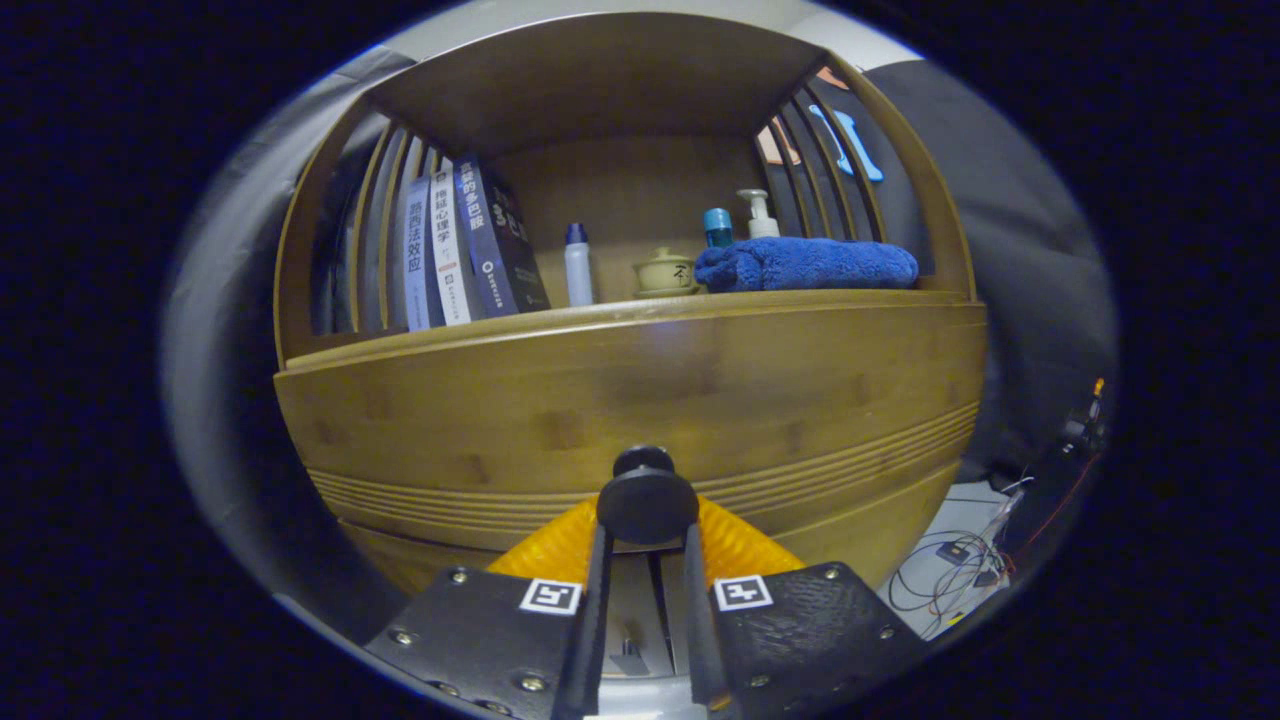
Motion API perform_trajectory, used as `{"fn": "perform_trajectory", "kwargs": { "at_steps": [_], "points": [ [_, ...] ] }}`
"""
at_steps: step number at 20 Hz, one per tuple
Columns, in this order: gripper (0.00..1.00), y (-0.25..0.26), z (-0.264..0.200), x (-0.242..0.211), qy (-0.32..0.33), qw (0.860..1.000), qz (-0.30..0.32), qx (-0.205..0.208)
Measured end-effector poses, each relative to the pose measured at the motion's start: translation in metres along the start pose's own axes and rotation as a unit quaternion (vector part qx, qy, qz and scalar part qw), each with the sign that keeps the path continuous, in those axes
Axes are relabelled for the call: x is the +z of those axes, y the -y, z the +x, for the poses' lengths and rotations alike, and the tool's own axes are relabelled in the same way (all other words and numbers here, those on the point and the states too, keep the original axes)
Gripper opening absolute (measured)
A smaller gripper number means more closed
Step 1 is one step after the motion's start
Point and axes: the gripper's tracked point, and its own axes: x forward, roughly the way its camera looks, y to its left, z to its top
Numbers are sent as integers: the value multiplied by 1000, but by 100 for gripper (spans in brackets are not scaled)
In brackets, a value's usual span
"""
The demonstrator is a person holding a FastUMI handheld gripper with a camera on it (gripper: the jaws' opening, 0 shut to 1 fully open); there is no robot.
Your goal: Pull open the drawer, take out the items inside it, and place them on the countertop above the cabinet.
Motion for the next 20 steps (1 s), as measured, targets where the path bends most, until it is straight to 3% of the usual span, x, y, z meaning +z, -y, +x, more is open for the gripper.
{"fn": "perform_trajectory", "kwargs": {
  "at_steps": [2, 5, 13, 20],
  "points": [
    [34, -3, 0, -1, -2, 1000, 10, 8],
    [46, -5, 2, 0, -7, 1000, 22, 21],
    [46, 1, 3, 3, -5, 999, -47, 20],
    [42, -1, 7, 3, 4, 998, -54, 14]
  ]
}}
